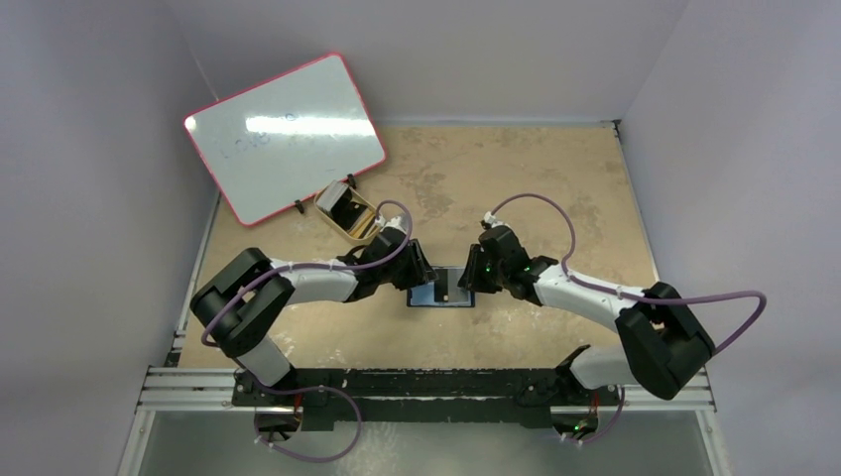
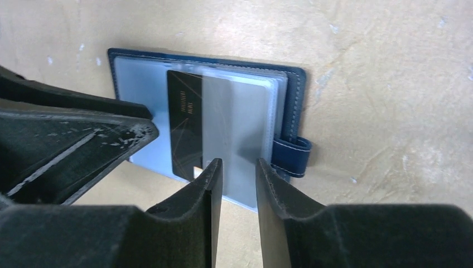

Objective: Put the credit cards into the card holder
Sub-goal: Insert the credit card into the card holder.

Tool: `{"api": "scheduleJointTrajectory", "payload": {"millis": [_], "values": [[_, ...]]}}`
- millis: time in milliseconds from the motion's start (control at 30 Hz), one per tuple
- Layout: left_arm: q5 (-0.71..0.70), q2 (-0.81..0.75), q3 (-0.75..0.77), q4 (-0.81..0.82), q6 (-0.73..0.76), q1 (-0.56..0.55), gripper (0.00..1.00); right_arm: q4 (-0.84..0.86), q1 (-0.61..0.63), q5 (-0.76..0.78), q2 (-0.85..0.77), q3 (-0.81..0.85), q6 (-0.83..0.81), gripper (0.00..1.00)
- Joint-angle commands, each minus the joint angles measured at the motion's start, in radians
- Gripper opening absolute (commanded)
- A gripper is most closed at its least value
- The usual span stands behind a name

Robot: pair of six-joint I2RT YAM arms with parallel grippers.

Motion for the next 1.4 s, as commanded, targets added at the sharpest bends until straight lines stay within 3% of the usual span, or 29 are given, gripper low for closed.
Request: {"api": "scheduleJointTrajectory", "payload": {"millis": [0,167,533,1067,1367], "values": [[-0.006,0.002,0.026,0.024,0.012,-0.001,0.36,-0.056,-0.003,0.062,0.001,0.012,0.034,0.32],[0.017,0.027,0.022,0.065,0.0,-0.002,0.38,-0.034,-0.003,0.056,0.018,-0.002,0.037,0.36],[0.061,0.075,0.023,0.137,-0.043,-0.01,0.37,0.031,-0.002,0.01,0.042,-0.017,0.02,0.28],[0.065,0.095,0.076,0.215,-0.113,-0.072,0.33,0.083,-0.003,0.012,0.059,-0.022,0.01,0.27],[0.071,0.085,0.039,0.358,-0.266,-0.096,0.32,0.145,-0.003,-0.054,0.069,-0.023,0.035,0.27]]}}
